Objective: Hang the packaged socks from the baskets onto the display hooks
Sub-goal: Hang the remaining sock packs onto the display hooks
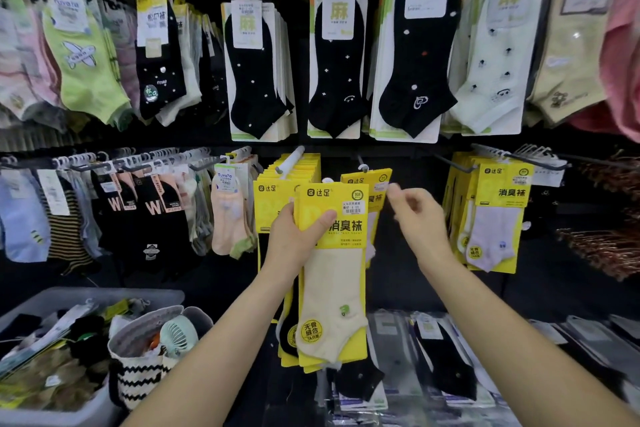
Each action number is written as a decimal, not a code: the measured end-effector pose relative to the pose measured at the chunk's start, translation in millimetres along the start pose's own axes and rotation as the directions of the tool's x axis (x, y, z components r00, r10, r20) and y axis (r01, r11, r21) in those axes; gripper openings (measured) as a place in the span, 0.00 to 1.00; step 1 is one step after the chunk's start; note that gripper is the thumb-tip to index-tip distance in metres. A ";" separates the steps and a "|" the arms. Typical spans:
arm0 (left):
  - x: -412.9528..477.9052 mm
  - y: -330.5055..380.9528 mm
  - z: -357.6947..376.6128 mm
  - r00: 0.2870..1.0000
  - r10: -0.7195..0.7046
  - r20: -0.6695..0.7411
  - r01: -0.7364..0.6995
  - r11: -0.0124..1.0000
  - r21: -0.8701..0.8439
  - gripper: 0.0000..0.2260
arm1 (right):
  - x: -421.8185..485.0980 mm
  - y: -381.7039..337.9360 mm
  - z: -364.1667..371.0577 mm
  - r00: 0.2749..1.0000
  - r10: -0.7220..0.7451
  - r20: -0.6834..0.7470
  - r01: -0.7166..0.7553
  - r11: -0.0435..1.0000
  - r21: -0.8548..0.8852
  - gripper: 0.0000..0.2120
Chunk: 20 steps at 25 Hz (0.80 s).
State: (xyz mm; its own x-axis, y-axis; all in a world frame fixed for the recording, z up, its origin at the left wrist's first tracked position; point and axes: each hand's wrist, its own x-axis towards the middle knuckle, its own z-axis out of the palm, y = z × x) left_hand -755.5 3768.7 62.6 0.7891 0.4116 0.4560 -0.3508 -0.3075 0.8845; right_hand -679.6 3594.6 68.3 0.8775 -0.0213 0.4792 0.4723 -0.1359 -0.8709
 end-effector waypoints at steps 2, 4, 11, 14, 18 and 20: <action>-2.3 2.2 14.4 0.999 0.036 0.032 -0.036 0.999 0.005 0.10 | -8.3 -10.5 2.9 0.989 0.002 0.149 -0.004 1.000 0.013 0.16; -5.6 5.9 25.9 0.998 0.052 0.045 -0.051 0.998 -0.030 0.11 | -10.2 -17.7 4.1 0.989 -0.032 0.143 0.031 0.999 0.010 0.12; -10.1 1.9 31.9 0.991 -0.003 0.134 0.013 0.997 -0.073 0.13 | -2.6 -24.7 -18.2 0.983 0.017 0.181 -0.034 0.995 0.091 0.07; -10.6 1.4 34.0 0.988 0.025 0.155 -0.017 0.998 -0.054 0.11 | 8.3 -43.3 -23.3 0.962 -0.110 0.251 0.131 0.989 -0.069 0.02; -8.9 -2.4 35.0 0.986 0.018 0.166 -0.003 0.996 -0.087 0.11 | 26.8 -55.2 -21.2 0.936 -0.172 0.308 0.279 0.896 -0.346 0.09; -9.6 -4.9 34.5 0.985 0.014 0.172 0.005 0.994 -0.108 0.12 | 33.3 -55.6 -16.7 0.921 -0.194 0.337 0.331 0.846 -0.417 0.09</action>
State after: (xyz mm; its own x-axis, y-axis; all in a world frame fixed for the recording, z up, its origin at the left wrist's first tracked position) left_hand -744.0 3736.6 50.4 0.8591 0.2535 0.4447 -0.3996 -0.2107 0.8922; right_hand -678.0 3584.9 134.5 0.7447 0.3408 0.5739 0.6555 -0.5355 -0.5325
